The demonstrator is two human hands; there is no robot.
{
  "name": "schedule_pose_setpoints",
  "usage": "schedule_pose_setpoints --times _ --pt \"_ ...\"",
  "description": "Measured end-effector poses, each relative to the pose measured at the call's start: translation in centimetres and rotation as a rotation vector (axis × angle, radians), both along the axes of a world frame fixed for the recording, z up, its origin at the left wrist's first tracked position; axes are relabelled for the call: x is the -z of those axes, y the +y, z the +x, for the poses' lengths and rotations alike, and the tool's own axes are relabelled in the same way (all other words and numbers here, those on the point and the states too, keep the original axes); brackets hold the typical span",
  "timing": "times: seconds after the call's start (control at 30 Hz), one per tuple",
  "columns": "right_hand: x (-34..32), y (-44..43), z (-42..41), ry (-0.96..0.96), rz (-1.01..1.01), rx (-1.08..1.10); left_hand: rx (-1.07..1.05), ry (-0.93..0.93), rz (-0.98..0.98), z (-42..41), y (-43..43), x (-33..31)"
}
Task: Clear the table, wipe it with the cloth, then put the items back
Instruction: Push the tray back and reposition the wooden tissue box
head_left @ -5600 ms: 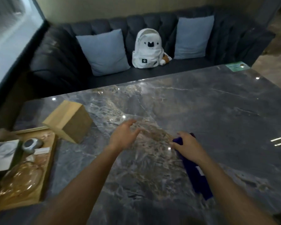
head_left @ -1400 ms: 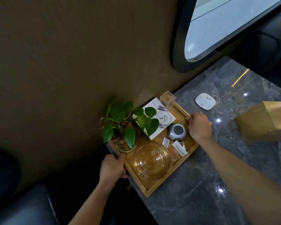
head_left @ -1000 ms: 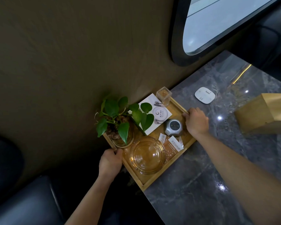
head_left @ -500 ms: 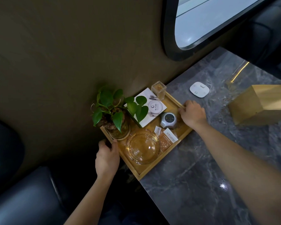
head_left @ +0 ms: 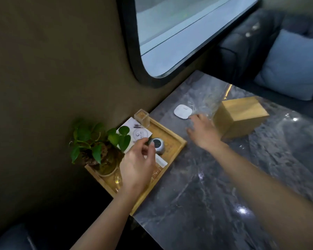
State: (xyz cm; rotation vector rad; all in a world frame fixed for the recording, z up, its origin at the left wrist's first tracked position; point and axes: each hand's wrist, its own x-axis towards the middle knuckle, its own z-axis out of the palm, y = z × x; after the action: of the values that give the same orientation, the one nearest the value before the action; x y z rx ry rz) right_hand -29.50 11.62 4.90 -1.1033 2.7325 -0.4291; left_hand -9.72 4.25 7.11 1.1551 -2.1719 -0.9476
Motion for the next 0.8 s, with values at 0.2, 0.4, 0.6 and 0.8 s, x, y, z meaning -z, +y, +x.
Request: schedule_pose_setpoints --times 0.2,0.4,0.6,0.8 --pt "-3.2 4.0 -3.3 0.088 -0.011 0.116 0.256 -0.018 0.053 -7.9 0.9 -1.3" --pt "-4.9 7.8 -7.1 0.111 -0.048 0.32 0.407 0.067 0.255 -15.4 2.0 -1.7" --pt "-4.7 10.8 -10.9 0.008 -0.109 0.514 0.412 0.065 0.685 -22.5 3.4 -0.4" --pt "-3.3 11.3 -13.6 -0.233 -0.26 0.677 0.304 0.075 1.515 -27.0 4.3 -0.2"
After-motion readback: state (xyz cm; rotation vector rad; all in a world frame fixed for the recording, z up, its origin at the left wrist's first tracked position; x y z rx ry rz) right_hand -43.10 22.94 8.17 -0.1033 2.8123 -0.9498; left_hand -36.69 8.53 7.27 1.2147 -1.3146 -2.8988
